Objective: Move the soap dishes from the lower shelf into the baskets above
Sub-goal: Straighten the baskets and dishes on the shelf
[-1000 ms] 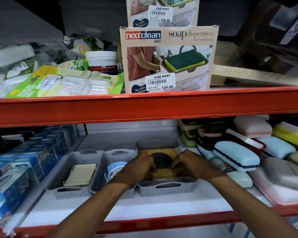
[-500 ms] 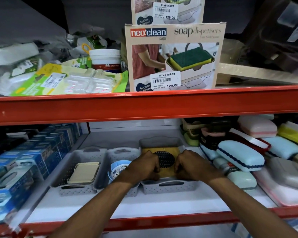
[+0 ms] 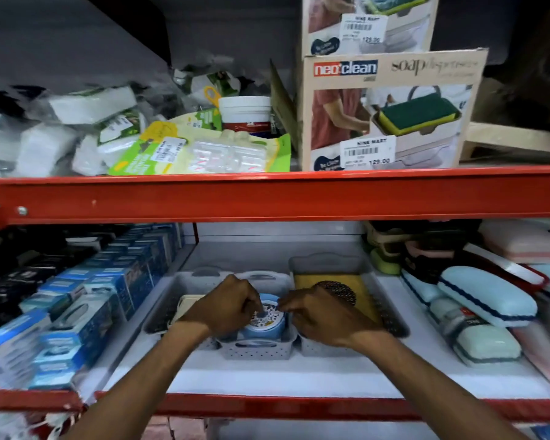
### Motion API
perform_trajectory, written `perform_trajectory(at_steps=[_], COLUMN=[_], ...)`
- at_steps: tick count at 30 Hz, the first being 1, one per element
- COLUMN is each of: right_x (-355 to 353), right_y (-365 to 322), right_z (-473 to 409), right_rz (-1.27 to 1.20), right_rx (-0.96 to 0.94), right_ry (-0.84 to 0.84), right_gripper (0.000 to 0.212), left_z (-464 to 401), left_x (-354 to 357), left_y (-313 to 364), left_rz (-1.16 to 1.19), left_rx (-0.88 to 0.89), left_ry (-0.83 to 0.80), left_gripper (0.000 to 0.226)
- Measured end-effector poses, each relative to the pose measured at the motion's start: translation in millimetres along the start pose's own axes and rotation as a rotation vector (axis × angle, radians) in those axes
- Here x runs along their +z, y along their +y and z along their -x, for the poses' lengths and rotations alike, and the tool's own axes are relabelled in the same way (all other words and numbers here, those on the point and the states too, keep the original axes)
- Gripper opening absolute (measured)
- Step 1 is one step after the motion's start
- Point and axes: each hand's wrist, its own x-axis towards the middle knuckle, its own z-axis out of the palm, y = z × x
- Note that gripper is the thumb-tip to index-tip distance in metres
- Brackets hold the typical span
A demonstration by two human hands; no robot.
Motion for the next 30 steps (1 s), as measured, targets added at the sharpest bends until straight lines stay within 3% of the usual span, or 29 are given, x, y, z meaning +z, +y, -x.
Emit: perform_trajectory(at_steps=[5, 9, 15, 18, 22, 25, 30], right_x=[14, 15, 15, 12, 3, 12, 44], right_y=[-11, -13, -26, -32, -54, -77, -106], right_z=[-12, -12, -9, -8, -16, -35, -78], right_rz=[0.127, 0.179, 0.157, 0.12, 0.029, -0.039, 0.079], right_rx=[-0.011, 0.01, 0.05, 0.077, 0.055, -0.012, -0.038], right_ry=[-0.057, -0.062, -0.103, -0.09, 0.027, 0.023, -0.057], right_gripper=[0.039, 0.041, 0.046, 0.038, 0.036, 0.039, 0.038], left_z=[11, 15, 19, 26, 49, 69, 88], left_x=[7, 7, 4, -3, -31, -44, -35], left_y=[-13, -14, -12, -12, -38, -67, -84], left_rz=[-0.027, -0.031, -0.061, -0.051, 0.034, 0.036, -0.018], left_rx=[-0.004, 0.027, 0.028, 0.001, -0.101, -0.244, -0.251], left_ry=[-0.062, -0.059, -0.08, -0.111, 0.083, 0.169, 0.01], left_gripper=[0.037, 0.026, 0.019, 0.026, 0.041, 0.036, 0.039])
